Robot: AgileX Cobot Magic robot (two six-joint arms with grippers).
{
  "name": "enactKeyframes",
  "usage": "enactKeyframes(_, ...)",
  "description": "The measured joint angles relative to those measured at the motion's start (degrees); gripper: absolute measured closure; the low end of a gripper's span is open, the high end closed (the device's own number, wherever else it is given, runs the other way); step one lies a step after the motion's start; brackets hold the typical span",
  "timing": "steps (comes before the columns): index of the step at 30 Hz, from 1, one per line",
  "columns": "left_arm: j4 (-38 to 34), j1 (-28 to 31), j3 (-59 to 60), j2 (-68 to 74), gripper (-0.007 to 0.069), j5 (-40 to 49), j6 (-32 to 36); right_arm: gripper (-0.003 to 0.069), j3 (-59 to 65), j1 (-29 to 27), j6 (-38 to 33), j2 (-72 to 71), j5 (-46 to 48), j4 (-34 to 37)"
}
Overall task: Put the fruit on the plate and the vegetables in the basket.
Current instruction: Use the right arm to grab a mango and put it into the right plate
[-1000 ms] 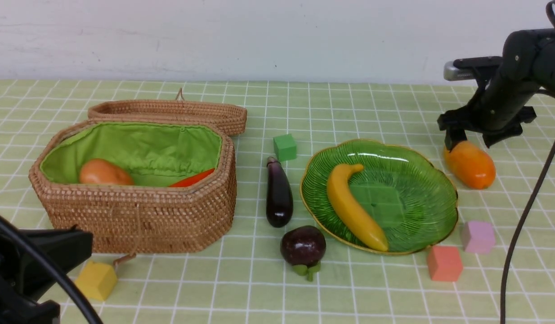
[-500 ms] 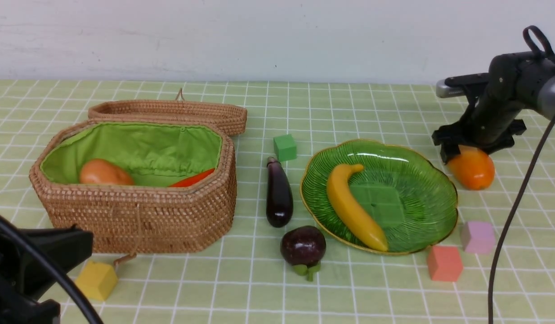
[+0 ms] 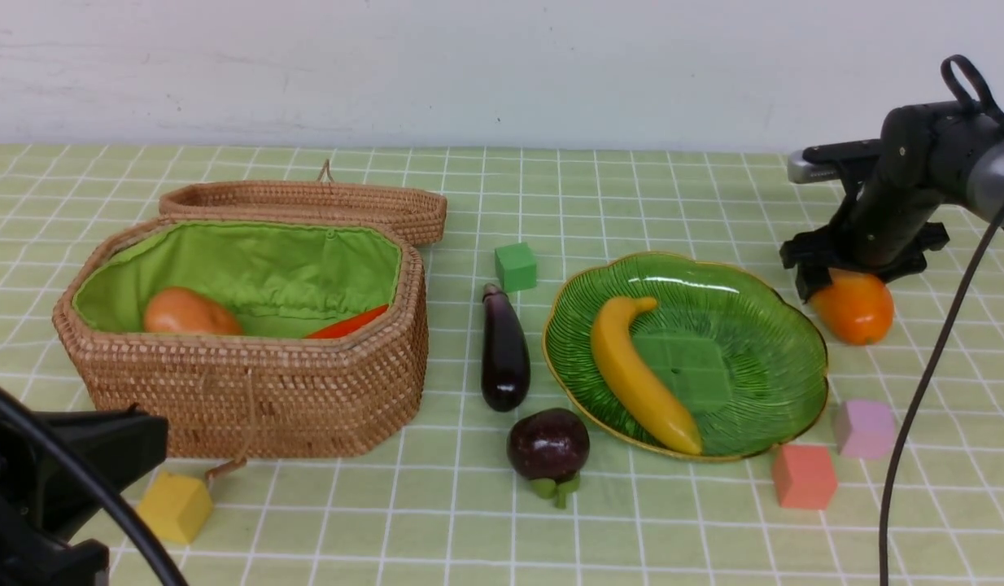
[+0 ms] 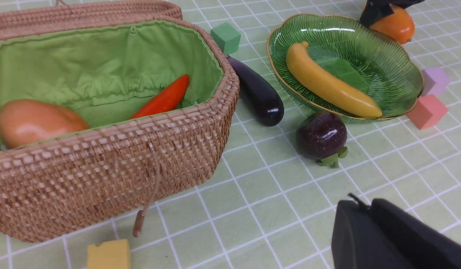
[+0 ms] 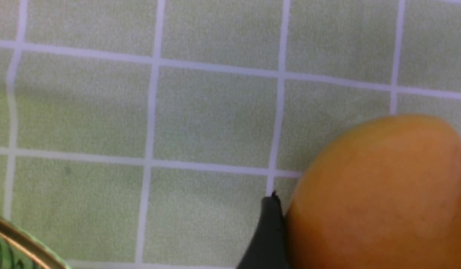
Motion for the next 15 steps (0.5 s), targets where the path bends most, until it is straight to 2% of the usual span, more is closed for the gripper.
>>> enactKeyframes(7,0.00,0.00,0.00,0.00,0.0575,-0.04,0.00,0.0081,-2.10,0.00,0.00,-0.94,5.25,0.45)
enactKeyframes(15,0.00,0.00,0.00,0.00,0.0571,-0.04,0.00,0.0081,-5.06,0.00,-1.24,-9.81,12.89,4.03)
